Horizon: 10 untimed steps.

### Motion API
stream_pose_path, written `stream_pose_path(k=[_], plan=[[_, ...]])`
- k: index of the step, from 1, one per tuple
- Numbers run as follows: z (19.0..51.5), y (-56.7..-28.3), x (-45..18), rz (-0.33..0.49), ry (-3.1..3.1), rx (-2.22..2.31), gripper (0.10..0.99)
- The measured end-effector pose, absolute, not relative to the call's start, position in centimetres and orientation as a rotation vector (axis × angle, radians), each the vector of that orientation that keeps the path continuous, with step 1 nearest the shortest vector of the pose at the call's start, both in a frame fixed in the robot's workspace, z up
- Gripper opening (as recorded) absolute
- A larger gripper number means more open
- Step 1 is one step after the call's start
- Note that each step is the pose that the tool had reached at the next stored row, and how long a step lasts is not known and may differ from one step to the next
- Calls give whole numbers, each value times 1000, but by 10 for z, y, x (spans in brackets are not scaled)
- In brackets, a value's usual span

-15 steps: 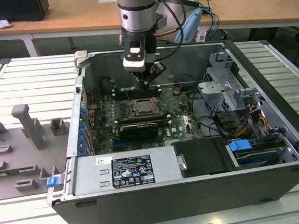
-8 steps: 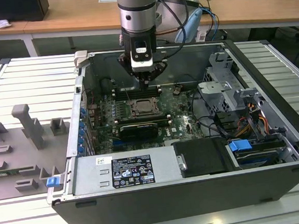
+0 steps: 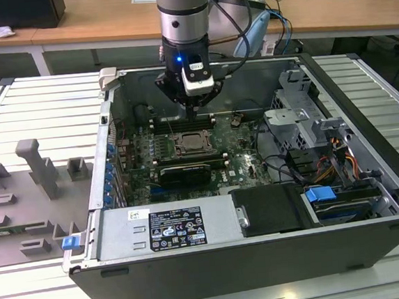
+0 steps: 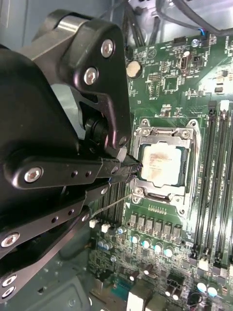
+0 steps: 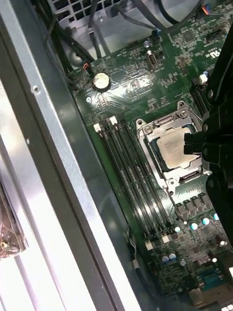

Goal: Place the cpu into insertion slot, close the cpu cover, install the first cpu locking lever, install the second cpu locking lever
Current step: 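Install the first cpu locking lever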

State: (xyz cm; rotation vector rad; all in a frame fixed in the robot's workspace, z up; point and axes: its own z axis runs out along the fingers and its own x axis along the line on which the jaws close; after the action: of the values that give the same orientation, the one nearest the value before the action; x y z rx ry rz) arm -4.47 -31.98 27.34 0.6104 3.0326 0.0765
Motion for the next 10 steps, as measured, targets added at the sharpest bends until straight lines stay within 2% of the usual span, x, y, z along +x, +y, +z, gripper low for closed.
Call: stream_pose_path(k=[10], plan=[[273, -320, -45, 80, 3060, 469, 106]])
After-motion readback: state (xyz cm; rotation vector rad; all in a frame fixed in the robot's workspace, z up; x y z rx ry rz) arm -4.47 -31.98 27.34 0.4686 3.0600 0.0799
